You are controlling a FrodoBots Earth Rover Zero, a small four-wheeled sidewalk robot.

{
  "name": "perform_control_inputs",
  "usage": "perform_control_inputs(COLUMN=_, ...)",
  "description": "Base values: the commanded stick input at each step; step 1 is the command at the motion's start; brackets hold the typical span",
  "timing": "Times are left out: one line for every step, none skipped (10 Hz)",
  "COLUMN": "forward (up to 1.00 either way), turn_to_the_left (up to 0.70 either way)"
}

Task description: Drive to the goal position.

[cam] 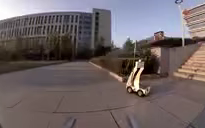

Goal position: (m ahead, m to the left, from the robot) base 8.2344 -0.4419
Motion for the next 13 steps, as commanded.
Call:
perform_control_inputs(forward=0.70, turn_to_the_left=0.00)
perform_control_inputs(forward=0.70, turn_to_the_left=0.00)
perform_control_inputs(forward=0.70, turn_to_the_left=0.00)
perform_control_inputs(forward=0.70, turn_to_the_left=0.00)
perform_control_inputs(forward=0.70, turn_to_the_left=0.00)
perform_control_inputs(forward=0.70, turn_to_the_left=0.00)
perform_control_inputs(forward=0.70, turn_to_the_left=0.00)
perform_control_inputs(forward=0.70, turn_to_the_left=0.00)
perform_control_inputs(forward=0.70, turn_to_the_left=0.00)
perform_control_inputs(forward=0.70, turn_to_the_left=0.00)
perform_control_inputs(forward=0.70, turn_to_the_left=0.00)
perform_control_inputs(forward=0.70, turn_to_the_left=0.00)
perform_control_inputs(forward=0.70, turn_to_the_left=0.09)
